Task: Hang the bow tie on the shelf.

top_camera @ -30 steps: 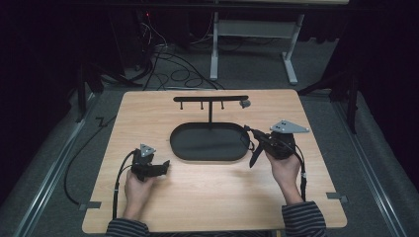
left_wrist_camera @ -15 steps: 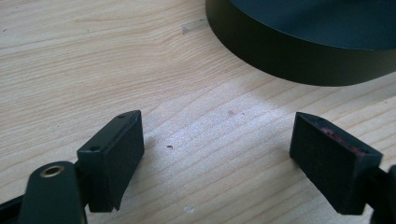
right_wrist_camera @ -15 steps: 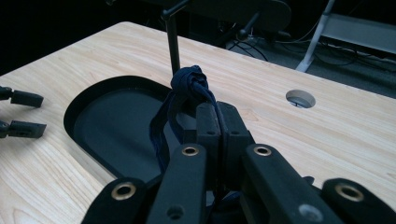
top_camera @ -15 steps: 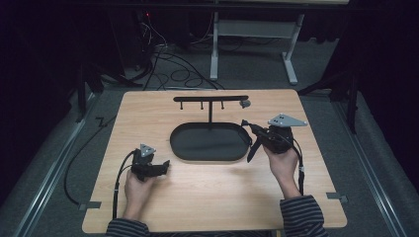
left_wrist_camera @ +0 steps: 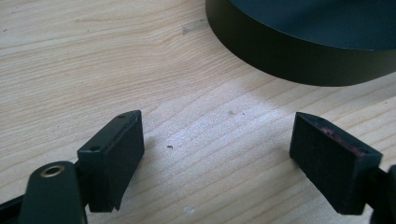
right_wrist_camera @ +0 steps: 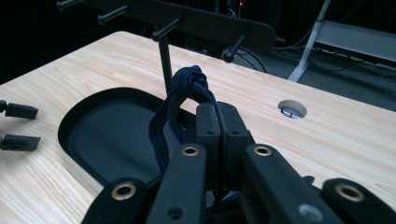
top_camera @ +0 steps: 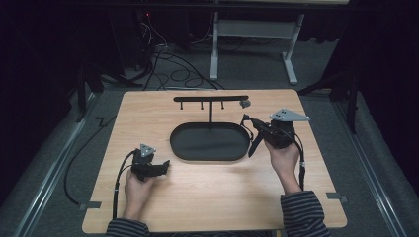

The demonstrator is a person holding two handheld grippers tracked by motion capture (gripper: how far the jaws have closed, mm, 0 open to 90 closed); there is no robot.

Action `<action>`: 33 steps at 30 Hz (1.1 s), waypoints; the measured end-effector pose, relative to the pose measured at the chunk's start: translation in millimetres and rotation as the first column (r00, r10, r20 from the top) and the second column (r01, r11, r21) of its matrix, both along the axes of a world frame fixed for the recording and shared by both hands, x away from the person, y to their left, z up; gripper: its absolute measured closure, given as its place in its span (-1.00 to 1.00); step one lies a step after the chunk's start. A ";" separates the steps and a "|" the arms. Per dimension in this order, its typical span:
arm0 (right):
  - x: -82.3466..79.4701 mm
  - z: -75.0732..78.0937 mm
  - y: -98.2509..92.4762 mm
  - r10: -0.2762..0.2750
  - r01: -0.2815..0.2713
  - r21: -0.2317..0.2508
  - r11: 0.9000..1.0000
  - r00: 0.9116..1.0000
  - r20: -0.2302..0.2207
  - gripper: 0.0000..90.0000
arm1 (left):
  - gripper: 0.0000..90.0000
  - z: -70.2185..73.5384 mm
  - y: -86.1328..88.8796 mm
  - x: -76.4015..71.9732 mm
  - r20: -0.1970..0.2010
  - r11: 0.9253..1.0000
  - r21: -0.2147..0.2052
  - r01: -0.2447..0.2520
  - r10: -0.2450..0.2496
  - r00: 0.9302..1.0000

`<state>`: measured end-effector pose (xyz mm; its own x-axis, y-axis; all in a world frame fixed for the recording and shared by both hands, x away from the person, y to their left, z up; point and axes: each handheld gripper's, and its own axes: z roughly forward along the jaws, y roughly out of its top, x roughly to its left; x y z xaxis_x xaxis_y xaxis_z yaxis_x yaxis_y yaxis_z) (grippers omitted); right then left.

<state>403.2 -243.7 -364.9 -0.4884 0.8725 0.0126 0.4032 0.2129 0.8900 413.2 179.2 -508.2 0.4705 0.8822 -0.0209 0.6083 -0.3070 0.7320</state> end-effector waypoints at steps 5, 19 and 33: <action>4.2 5.8 2.4 0.001 -0.001 -0.004 1.000 1.000 0.002 1.00 | -0.59 0.0 0.0 0.0 0.000 1.000 -0.001 0.000 0.000 1.000; 18.2 16.6 11.3 0.012 -0.011 -0.020 1.000 1.000 0.010 1.00 | -0.59 0.1 0.0 0.0 0.000 1.000 -0.001 0.000 0.000 1.000; 32.8 22.8 15.8 0.004 -0.003 -0.029 1.000 1.000 0.008 1.00 | -0.59 0.1 0.1 0.0 0.000 1.000 -0.001 0.000 0.000 1.000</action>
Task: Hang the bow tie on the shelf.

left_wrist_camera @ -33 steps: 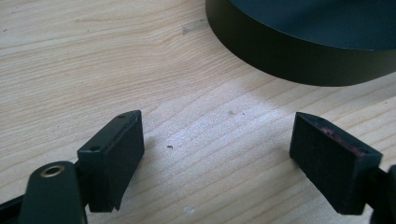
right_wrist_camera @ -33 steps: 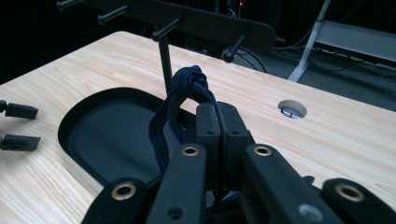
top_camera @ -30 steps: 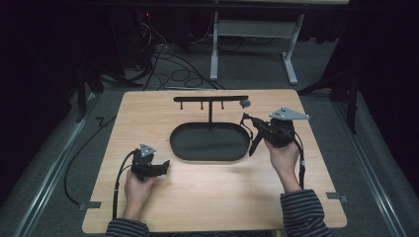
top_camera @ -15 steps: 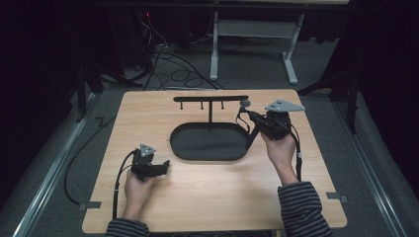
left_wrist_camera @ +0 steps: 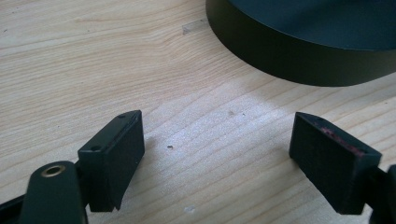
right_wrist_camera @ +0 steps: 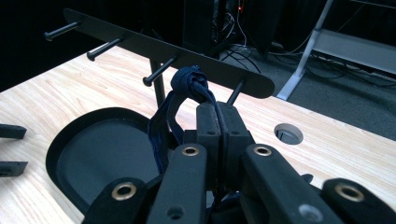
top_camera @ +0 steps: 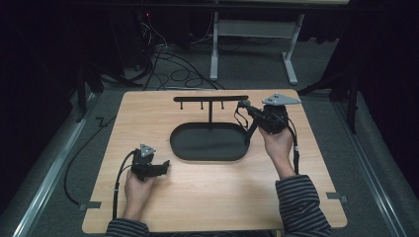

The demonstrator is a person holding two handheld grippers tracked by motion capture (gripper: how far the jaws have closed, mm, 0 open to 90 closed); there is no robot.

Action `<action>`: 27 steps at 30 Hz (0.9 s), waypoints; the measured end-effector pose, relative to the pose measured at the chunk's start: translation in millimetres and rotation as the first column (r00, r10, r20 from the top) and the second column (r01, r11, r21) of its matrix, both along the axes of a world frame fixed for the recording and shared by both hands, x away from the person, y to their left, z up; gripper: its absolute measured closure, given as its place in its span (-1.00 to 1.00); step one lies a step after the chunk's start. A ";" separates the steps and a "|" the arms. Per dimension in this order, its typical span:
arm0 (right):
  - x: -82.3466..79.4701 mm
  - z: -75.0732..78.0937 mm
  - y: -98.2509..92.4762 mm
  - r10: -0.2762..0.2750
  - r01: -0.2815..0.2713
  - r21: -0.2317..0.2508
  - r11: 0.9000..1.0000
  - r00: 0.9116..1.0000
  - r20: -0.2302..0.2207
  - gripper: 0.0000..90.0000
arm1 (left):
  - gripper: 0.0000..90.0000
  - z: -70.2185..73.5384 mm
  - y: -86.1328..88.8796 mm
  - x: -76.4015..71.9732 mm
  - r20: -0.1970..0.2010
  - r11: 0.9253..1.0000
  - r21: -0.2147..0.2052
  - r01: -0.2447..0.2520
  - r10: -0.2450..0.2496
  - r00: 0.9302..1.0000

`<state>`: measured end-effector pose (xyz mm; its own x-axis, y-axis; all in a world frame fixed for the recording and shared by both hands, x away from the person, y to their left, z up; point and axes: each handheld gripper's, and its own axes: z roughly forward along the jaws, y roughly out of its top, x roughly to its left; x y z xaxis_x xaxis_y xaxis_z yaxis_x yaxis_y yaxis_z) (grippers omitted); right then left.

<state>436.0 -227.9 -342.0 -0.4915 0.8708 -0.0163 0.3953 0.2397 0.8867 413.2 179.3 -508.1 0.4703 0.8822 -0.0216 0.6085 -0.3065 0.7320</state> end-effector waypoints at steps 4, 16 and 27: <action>5.2 0.7 1.3 -0.007 0.007 0.000 1.000 1.000 -0.007 1.00 | -0.59 0.0 0.0 0.0 0.000 1.000 0.000 0.000 0.000 1.000; 18.9 0.8 3.7 -0.036 0.035 -0.014 0.999 0.999 -0.015 1.00 | -0.59 -0.1 0.0 0.0 0.001 1.000 0.000 -0.001 0.001 1.000; 30.8 -5.1 1.9 -0.066 0.065 -0.021 0.998 0.998 -0.024 1.00 | -0.59 0.0 0.0 0.0 0.000 1.000 0.000 0.000 0.000 1.000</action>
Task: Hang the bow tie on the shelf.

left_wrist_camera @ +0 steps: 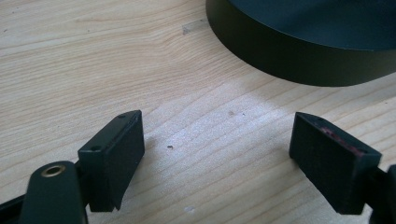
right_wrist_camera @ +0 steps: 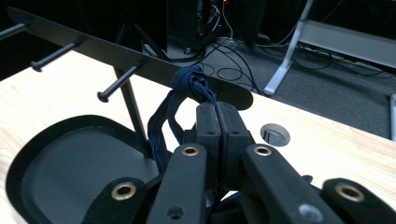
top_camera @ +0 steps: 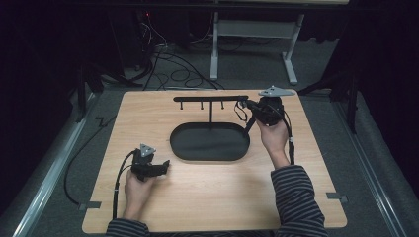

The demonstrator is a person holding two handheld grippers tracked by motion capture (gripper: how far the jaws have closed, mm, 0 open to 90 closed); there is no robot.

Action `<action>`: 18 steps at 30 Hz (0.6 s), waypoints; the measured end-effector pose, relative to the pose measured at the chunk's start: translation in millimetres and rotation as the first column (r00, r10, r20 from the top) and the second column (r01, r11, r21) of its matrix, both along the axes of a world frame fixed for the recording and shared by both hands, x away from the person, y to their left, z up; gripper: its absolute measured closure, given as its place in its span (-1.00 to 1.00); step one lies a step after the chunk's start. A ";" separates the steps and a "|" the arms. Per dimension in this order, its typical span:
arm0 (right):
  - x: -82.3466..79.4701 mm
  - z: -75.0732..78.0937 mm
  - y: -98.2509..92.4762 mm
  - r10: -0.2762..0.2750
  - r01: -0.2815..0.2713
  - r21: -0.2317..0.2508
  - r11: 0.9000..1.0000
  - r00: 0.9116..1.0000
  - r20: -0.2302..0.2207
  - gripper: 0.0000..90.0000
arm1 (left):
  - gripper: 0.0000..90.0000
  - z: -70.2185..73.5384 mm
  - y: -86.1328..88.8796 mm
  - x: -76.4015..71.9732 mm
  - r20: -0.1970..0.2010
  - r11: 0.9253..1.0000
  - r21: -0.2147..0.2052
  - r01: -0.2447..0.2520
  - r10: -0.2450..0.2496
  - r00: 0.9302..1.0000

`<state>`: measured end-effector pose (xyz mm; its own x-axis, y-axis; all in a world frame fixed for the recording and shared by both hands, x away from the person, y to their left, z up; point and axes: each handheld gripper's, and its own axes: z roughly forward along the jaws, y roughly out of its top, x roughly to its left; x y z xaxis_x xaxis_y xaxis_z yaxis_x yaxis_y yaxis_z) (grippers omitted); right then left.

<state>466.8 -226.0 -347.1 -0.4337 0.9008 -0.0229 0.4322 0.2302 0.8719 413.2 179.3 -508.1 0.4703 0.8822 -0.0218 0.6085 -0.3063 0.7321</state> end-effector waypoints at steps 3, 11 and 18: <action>2.3 -1.9 -1.0 -0.007 0.007 0.008 1.000 1.000 -0.006 1.00 | -0.59 0.0 0.0 0.0 0.000 1.000 0.000 0.000 0.000 1.000; 6.0 -4.9 -2.5 -0.031 0.031 -0.001 1.000 1.000 -0.006 1.00 | -0.59 0.0 0.0 0.0 0.000 1.000 0.000 0.000 0.000 1.000; 7.3 -6.8 -3.2 -0.040 0.040 -0.008 0.999 0.999 -0.015 1.00 | -0.59 0.0 0.0 0.0 0.000 1.000 0.000 0.000 0.000 1.000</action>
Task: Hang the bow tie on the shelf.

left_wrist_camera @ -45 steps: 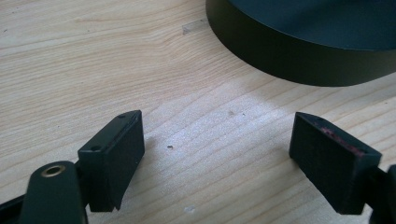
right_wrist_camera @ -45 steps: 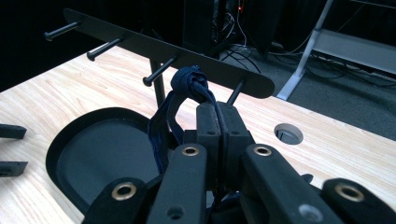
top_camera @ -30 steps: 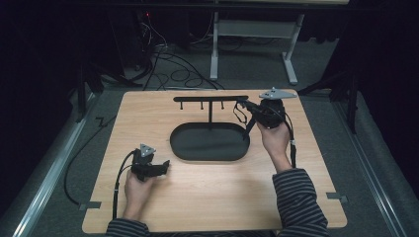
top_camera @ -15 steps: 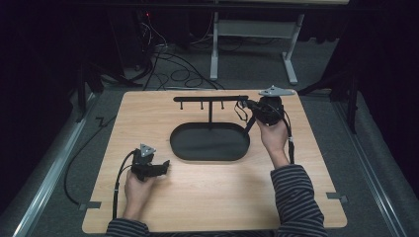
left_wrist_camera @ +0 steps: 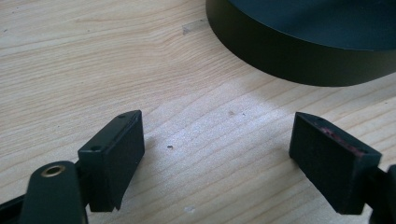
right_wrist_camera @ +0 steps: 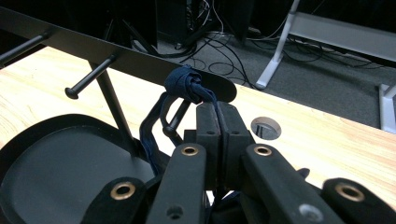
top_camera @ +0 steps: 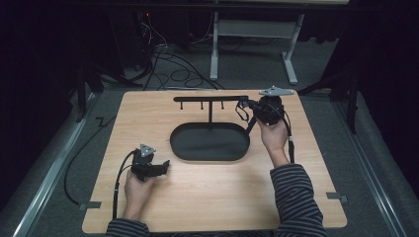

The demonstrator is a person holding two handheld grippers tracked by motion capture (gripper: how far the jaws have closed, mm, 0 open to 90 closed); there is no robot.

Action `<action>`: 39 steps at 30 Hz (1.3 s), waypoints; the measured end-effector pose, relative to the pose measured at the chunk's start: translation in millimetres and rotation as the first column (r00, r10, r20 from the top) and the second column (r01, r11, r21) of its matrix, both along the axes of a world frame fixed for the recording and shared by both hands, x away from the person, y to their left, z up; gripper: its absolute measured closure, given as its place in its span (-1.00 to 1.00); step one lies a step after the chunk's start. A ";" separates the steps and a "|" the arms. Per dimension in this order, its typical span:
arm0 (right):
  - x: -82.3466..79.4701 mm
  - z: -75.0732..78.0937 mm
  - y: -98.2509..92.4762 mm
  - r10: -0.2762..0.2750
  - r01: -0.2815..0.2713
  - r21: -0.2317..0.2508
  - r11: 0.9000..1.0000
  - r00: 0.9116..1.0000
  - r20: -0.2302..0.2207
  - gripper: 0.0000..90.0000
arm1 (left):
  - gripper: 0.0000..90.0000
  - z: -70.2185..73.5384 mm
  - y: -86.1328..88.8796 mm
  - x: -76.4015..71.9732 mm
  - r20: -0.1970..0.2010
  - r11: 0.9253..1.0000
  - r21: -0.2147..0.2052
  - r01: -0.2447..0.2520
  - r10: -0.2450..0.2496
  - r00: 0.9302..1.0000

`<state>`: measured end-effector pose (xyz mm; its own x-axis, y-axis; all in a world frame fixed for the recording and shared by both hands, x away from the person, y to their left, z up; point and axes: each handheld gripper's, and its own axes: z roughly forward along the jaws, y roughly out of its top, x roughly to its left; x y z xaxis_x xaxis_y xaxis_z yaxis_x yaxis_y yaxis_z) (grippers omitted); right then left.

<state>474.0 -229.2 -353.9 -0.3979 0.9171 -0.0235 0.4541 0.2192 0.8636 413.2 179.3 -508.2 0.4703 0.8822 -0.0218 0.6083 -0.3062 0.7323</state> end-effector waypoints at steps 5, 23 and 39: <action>0.4 -1.2 0.3 -0.005 0.005 0.000 1.000 1.000 -0.011 1.00 | -0.59 0.0 0.0 0.0 0.000 1.000 0.000 0.000 0.000 1.000; -1.8 -4.5 0.0 0.006 -0.006 0.012 1.000 1.000 -0.029 0.80 | -0.59 0.0 0.0 0.0 0.000 1.000 0.000 0.000 0.000 1.000; -13.9 5.9 -13.6 0.003 -0.003 0.041 0.999 1.000 -0.005 0.62 | -0.59 0.0 0.0 0.0 0.000 1.000 0.000 0.000 0.000 1.000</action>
<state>460.2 -242.8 -348.0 -0.4005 0.9161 0.0165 0.4584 0.1847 0.8694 413.2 179.3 -508.1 0.4701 0.8823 -0.0216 0.6084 -0.3062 0.7322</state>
